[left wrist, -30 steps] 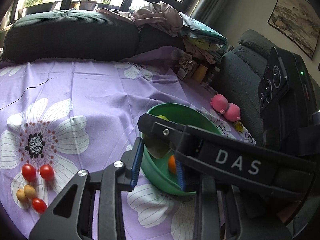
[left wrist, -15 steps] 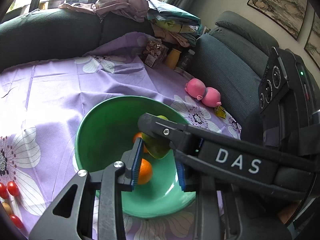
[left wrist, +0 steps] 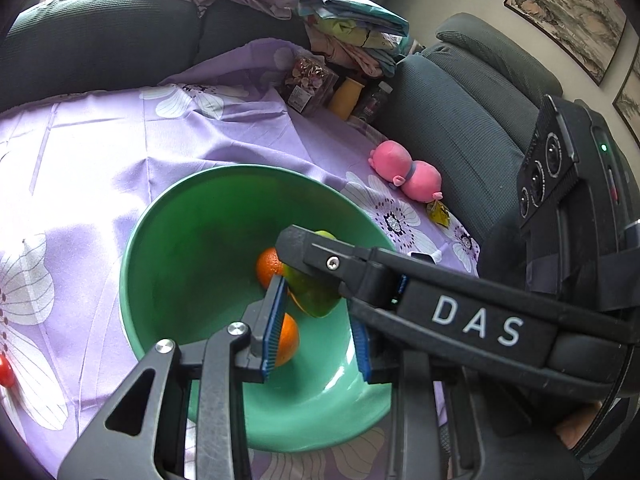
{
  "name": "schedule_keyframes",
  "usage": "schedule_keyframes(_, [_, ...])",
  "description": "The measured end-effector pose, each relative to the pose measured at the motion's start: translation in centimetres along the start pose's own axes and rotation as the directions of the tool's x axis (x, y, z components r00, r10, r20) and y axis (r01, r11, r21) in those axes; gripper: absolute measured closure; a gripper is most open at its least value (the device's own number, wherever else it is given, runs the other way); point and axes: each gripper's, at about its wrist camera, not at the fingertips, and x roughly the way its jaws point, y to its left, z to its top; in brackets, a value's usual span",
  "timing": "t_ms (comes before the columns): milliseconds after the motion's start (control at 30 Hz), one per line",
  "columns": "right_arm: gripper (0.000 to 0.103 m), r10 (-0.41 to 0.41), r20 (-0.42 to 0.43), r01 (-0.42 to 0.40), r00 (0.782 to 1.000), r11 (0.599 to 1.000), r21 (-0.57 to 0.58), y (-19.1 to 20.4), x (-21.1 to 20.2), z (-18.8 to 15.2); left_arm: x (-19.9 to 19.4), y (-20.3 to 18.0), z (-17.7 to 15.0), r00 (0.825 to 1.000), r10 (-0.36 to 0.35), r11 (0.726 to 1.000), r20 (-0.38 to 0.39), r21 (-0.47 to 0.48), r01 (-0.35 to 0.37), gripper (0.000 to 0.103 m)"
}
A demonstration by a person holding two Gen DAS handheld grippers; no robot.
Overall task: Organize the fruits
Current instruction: 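Open the left gripper to drop the lime into the bowl, then move the right tool to the cherry tomatoes and close on one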
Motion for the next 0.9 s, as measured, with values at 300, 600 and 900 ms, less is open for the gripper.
schedule_keyframes(300, [0.066,-0.083,-0.004,0.083,0.997,0.996,0.012,-0.2,0.4,0.0,0.6,0.8,-0.3,1.0,-0.022,0.997,-0.015,-0.069,0.02,0.072])
schedule_keyframes(600, [0.054,-0.105,0.054,0.105,0.993,0.994,0.003,0.8,-0.5,0.2,-4.6,1.9,-0.5,0.998,0.017,0.995,0.067,-0.095,-0.01,0.055])
schedule_keyframes(900, [0.054,-0.114,0.069,0.117,0.991,0.992,-0.038,2.8,-0.2,-0.1,-11.7,7.2,-1.6,0.958,0.238,0.951,0.163,-0.241,-0.195,0.045])
